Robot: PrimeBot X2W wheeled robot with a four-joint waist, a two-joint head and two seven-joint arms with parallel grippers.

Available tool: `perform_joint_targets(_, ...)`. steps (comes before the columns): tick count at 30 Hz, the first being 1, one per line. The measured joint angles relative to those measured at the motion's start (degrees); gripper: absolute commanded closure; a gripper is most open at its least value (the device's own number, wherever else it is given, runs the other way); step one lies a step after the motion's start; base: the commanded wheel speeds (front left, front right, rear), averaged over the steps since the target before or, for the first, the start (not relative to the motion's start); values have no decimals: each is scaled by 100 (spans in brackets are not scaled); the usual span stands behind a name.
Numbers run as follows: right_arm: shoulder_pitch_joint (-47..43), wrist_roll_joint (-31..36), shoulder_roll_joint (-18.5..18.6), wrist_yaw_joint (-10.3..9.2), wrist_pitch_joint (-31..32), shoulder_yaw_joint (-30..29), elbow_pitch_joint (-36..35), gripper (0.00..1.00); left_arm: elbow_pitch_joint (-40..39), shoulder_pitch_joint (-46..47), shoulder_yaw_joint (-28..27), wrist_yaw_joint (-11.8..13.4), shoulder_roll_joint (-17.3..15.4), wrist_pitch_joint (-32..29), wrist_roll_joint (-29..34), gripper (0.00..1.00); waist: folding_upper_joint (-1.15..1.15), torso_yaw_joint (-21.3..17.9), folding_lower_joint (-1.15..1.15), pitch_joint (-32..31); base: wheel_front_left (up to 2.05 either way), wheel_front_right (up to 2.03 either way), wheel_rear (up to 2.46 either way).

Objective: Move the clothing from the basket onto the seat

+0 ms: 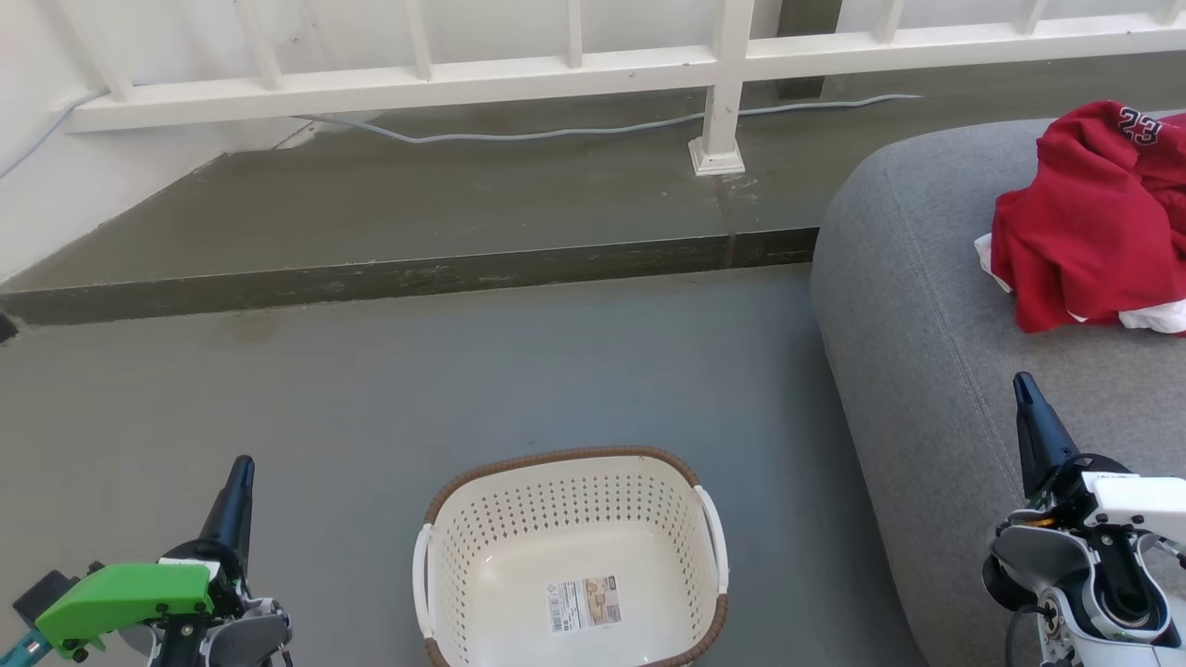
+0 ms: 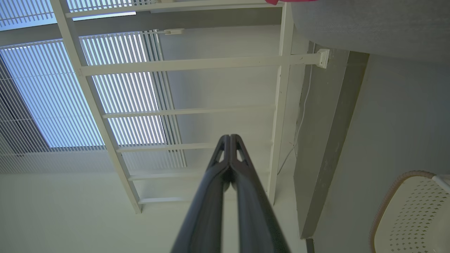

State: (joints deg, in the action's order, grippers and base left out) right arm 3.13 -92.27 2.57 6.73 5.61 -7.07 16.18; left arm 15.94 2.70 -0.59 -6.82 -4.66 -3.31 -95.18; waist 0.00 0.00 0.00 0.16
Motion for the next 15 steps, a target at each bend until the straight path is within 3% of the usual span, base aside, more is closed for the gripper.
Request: perform_joint_targets(15,0,0,-1,0,0,-1,-1,100,4,4,-11,-7,2,-1,0,100,0,0,0,0,0,0,0)
